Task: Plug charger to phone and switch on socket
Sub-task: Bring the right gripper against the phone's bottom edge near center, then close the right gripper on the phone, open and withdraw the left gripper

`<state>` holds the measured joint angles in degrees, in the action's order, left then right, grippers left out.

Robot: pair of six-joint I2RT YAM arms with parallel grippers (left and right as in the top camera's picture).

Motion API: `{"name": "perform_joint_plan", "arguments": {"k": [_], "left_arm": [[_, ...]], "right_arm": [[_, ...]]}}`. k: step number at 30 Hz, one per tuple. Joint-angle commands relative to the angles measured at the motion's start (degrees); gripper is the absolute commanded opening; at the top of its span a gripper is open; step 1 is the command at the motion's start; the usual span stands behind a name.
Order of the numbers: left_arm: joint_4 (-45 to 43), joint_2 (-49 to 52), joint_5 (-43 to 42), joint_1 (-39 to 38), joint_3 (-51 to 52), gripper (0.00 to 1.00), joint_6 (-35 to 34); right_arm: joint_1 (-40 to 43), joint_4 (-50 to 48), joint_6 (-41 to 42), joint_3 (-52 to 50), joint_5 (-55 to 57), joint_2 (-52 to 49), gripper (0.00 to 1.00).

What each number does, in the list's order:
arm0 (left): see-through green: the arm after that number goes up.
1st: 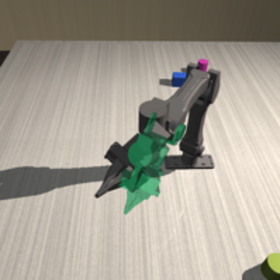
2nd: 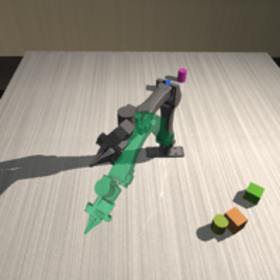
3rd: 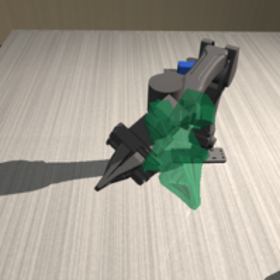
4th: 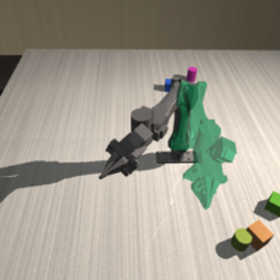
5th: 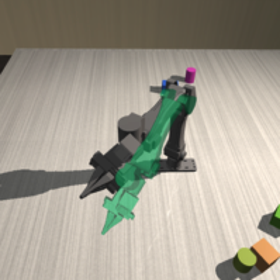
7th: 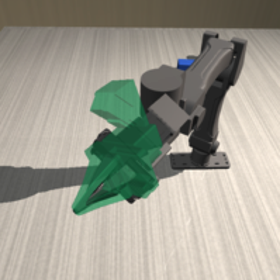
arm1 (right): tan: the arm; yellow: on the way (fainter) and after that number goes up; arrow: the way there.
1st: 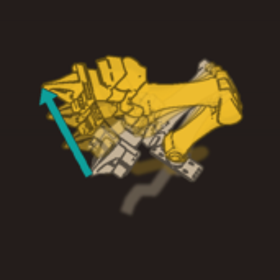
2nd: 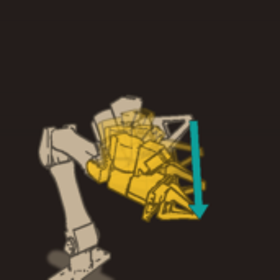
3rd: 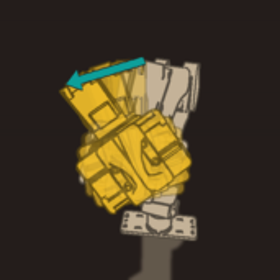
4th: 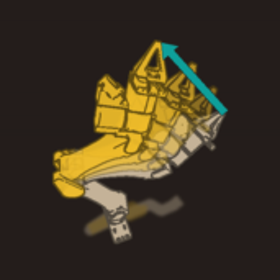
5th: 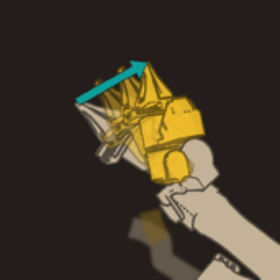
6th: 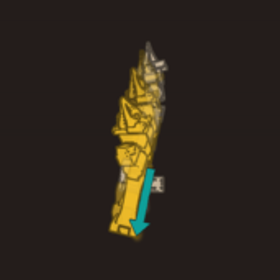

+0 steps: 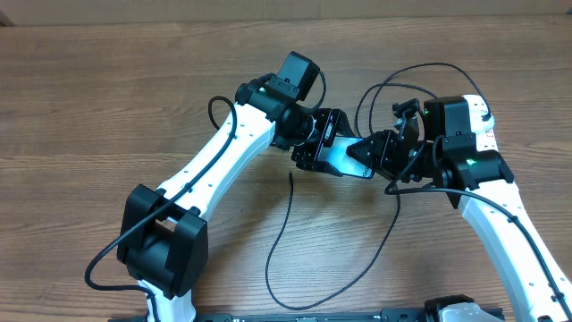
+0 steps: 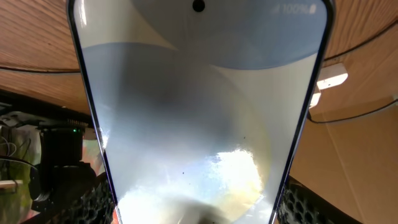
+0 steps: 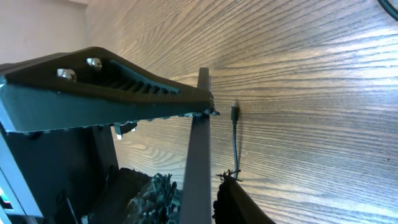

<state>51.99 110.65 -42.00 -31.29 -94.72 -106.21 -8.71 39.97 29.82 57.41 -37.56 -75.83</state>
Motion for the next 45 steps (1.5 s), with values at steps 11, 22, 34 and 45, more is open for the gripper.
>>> {"name": "perform_joint_plan", "arguments": {"k": [11,22,34,45], "left_arm": [[-1.7,-2.3,-2.4,-1.3,-0.3,0.04,-1.2],[-4.3,-2.2,-2.4,-1.4,-0.3,0.05,-1.6],[-4.2,-2.2,-0.6,-1.4,-0.3,0.44,-1.6],[-4.0,-2.3,-1.6,1.4,-0.3,1.0,14.8]], "right_arm": [[-0.3,-0.2,-0.3,0.3,0.7,-0.2,0.23],[-0.3,0.0,-0.3,0.3,0.7,-0.2,0.06],[-0.3,0.0,-0.3,0.3,0.7,-0.2,0.04],[0.5,-0.8,-0.3,0.3,1.1,-0.2,0.04]]}}
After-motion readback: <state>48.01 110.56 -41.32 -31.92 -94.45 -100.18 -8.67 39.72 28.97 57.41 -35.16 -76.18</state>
